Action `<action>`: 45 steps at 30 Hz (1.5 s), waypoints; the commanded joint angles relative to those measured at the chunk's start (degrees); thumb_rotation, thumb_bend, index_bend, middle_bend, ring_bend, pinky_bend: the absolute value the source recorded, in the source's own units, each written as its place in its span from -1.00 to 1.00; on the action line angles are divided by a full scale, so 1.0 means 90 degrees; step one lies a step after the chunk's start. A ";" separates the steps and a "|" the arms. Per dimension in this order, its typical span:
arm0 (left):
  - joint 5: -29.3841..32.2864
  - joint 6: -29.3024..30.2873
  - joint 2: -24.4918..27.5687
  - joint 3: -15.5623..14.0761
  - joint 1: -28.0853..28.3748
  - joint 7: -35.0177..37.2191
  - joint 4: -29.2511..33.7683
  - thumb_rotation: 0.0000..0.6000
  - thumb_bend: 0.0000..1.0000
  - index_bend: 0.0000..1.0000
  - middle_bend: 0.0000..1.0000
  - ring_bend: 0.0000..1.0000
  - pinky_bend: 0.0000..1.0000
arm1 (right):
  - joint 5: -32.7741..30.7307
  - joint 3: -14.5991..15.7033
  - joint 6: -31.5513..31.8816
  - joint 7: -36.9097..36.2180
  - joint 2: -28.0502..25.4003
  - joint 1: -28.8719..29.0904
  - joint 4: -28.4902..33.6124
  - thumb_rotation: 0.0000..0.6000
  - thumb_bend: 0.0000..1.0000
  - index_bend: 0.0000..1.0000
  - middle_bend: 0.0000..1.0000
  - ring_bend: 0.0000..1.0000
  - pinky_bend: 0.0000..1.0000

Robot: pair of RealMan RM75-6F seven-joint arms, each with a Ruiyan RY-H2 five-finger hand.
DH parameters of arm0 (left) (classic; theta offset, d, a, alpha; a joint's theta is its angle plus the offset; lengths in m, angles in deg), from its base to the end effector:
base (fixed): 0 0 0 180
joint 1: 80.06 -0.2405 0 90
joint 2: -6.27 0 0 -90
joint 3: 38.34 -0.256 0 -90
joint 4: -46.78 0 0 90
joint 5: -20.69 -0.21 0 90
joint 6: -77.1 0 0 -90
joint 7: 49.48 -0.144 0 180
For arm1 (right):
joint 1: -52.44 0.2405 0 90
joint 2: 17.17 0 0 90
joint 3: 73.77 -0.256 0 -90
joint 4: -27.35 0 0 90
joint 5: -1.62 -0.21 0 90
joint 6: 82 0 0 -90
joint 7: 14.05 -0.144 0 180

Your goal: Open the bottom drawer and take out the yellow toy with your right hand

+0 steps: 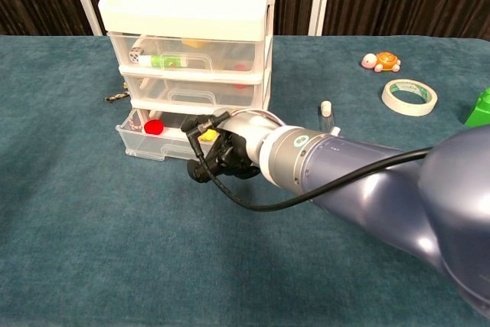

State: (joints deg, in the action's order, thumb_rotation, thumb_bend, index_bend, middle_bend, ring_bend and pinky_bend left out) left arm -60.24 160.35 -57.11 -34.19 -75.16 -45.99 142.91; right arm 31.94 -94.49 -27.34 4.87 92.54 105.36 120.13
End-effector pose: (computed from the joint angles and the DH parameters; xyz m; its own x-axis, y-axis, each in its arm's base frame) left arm -0.3099 0.1845 0.1602 0.2776 0.0116 0.9606 0.9581 0.0704 -0.2778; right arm -0.0140 -0.2853 -0.1177 -0.1783 -0.6552 0.7341 -0.9667 -0.0225 -0.2549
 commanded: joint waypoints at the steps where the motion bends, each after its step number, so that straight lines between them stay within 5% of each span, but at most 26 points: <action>1: 0.0003 0.0000 0.0001 0.0002 0.0000 0.0004 0.0002 1.00 -0.04 -0.83 -1.00 -1.00 -1.00 | -0.0172 0.0025 -0.0015 0.0109 0.0053 0.0102 -0.0082 1.00 0.25 -0.74 0.94 0.96 1.00; 26: 0.0018 -0.0051 0.0030 -0.0008 0.0007 0.0066 0.0034 1.00 -0.04 -0.83 -1.00 -1.00 -1.00 | -0.0555 0.0147 -0.0111 0.0261 -0.0083 0.0263 0.0124 1.00 0.28 -0.53 0.95 0.97 1.00; 45: 0.0015 -0.0043 0.0022 -0.0006 0.0006 0.0061 0.0019 1.00 -0.04 -0.83 -1.00 -1.00 -1.00 | -0.0570 0.0291 0.0097 0.0300 -0.0260 0.0282 0.0559 1.00 0.29 -0.66 0.95 0.97 1.00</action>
State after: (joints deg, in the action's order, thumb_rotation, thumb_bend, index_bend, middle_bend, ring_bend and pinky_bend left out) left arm -60.09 159.97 -56.92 -34.25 -75.10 -45.45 143.08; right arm 26.80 -91.85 -26.51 7.60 90.24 107.90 125.11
